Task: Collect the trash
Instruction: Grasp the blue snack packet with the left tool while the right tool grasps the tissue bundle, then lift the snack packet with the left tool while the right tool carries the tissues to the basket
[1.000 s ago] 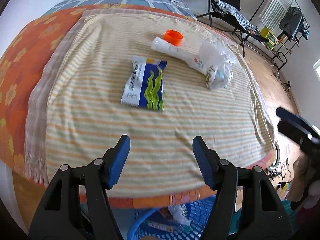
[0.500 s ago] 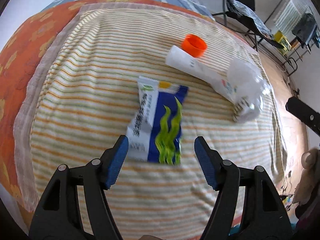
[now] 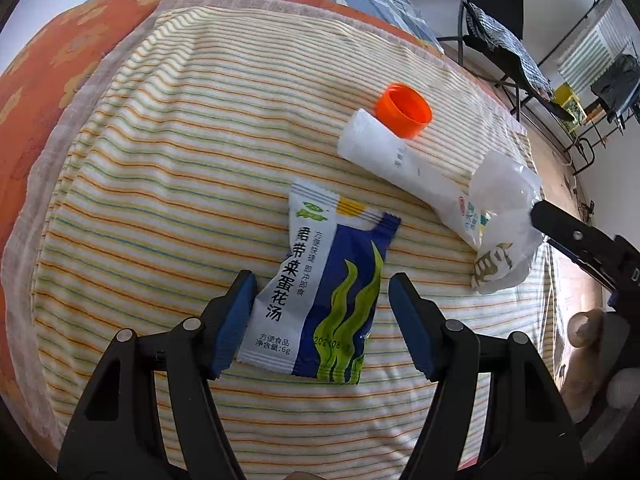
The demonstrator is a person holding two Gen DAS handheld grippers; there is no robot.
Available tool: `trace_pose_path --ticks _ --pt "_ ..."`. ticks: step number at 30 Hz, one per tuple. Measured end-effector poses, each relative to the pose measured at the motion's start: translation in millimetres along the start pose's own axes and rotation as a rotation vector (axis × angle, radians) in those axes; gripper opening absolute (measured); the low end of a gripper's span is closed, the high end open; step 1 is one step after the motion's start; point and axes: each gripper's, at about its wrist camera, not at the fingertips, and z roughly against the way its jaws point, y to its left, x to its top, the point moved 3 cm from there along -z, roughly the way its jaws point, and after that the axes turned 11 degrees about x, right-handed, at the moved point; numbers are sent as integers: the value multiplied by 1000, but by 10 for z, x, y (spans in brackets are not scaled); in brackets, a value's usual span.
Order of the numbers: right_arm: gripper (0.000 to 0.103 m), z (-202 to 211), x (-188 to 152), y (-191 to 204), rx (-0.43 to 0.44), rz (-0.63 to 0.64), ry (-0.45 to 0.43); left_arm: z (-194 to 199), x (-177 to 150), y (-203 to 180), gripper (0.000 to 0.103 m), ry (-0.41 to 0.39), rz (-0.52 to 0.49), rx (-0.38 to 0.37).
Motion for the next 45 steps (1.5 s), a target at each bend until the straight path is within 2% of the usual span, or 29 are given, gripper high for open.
trace_pose_path --ticks 6,8,14,16,22,23,24,29,32,45 --pt "79 -129 -35 64 -46 43 44 -28 10 -59 69 -16 -33 33" --pt "79 -125 -42 75 -52 54 41 -26 12 -58 63 -25 -30 44" --pt "77 -71 -64 116 -48 86 23 -9 4 -32 61 -36 -34 26" --pt "65 -65 -87 130 -49 94 28 7 1 -15 61 -38 -31 22" --pt "53 -30 -90 118 -20 94 28 88 -6 44 61 -54 -21 19" --pt "44 -18 -89 119 -17 95 25 99 -7 46 61 -57 -22 19" --pt "23 -9 -86 121 -13 96 26 110 -7 44 60 -60 -24 19" --pt "23 44 -72 101 5 87 10 144 -9 30 60 -70 -32 19" --pt "19 86 -67 84 20 83 1 173 -18 31 60 -77 -37 20" --pt "17 472 -68 9 82 57 -58 343 -73 43 60 -104 -59 14"
